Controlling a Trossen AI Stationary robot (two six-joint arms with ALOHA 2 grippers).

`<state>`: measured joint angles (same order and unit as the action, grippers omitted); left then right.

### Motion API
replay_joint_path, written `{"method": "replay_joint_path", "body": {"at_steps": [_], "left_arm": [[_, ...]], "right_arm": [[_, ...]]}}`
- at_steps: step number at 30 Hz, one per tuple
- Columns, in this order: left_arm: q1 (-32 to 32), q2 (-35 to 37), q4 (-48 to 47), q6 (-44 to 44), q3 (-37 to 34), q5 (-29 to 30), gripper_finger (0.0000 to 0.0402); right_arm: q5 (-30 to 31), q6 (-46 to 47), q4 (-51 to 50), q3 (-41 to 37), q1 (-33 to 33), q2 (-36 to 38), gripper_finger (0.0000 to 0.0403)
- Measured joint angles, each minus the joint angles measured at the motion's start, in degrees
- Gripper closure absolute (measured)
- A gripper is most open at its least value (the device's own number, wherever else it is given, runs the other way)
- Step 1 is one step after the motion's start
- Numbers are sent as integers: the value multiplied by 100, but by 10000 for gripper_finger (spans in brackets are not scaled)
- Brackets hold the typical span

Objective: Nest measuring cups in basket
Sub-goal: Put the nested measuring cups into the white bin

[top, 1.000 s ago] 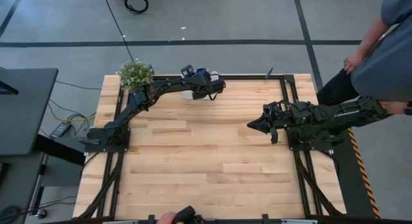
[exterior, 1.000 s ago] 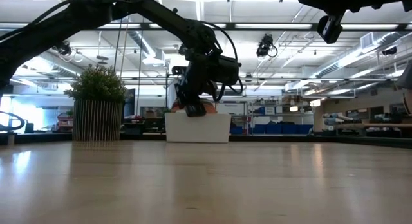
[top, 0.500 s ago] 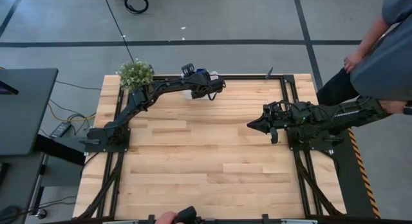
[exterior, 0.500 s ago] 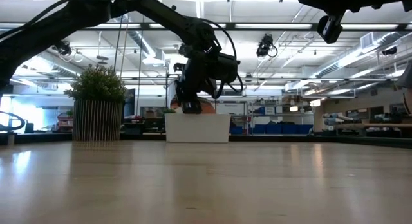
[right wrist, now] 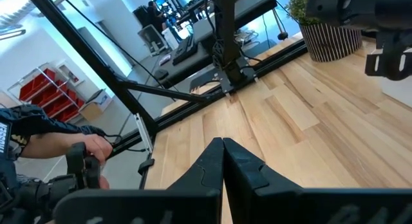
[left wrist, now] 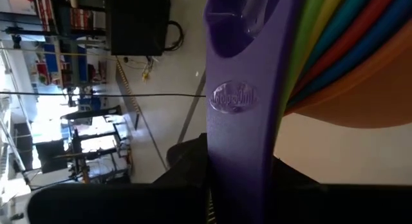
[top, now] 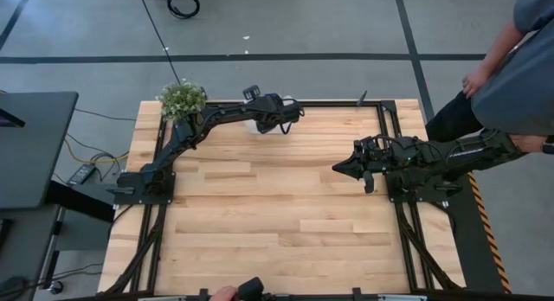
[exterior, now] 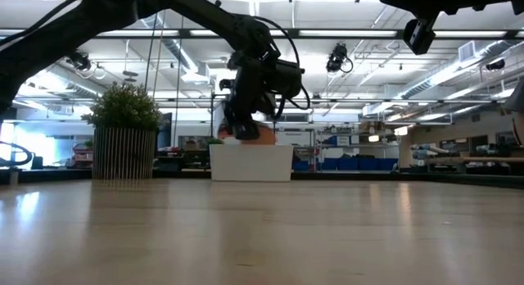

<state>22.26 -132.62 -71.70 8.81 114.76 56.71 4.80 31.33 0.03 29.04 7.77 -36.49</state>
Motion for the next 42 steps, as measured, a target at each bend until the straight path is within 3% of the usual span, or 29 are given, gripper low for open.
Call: {"method": "replay_joint_path", "body": {"at_steps": [16,34,42], "left_arm": [[-37,7,515,97,-917,281,347],[-30,9,826,238,-927,224,346],[-24,-2,878,242,-927,149,324]], "right_arm": [[0,0,25,0,2,0,389],[1,1,37,0,0,1,389],[0,2,37,0,0,2,389]]}}
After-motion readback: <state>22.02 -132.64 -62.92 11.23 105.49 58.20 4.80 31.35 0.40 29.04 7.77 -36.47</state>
